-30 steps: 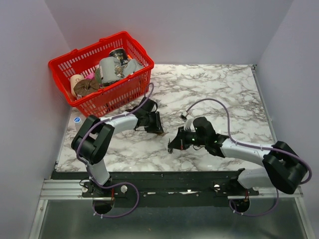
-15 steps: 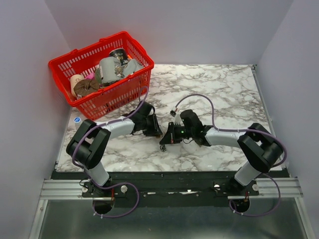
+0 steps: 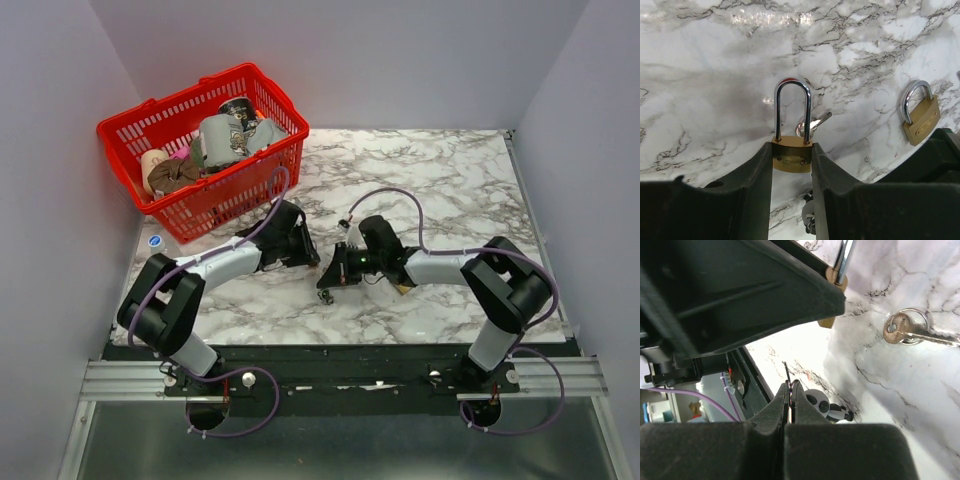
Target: Unlock with the key
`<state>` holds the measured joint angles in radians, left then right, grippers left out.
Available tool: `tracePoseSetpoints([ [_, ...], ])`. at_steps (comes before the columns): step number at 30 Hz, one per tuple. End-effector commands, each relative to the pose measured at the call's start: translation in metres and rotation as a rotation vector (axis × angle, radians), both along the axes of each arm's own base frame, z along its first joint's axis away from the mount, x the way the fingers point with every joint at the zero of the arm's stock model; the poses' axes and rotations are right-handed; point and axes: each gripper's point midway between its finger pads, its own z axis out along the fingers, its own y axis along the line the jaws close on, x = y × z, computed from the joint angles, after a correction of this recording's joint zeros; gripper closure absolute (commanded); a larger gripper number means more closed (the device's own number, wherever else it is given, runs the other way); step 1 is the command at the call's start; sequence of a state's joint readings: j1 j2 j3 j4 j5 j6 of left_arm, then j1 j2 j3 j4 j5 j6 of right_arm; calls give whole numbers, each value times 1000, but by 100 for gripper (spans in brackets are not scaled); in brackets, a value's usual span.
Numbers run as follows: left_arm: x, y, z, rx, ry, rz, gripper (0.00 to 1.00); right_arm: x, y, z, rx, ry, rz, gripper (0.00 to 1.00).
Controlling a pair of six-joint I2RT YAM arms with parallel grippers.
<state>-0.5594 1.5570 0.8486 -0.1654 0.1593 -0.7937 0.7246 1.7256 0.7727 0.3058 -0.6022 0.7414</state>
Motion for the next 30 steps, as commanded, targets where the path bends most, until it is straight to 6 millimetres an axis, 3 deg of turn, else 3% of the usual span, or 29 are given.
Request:
tracePoseSetpoints([
  [1, 9, 5, 18, 1, -77, 29, 100, -18, -6, -25, -59, 110, 43, 99],
  [18, 6, -1, 32, -17, -115, 5, 100, -1, -7, -32, -64, 112, 48, 99],
  [30, 0, -9, 25, -8, -99, -29, 100, 7, -7, -26, -79, 53, 54, 99],
])
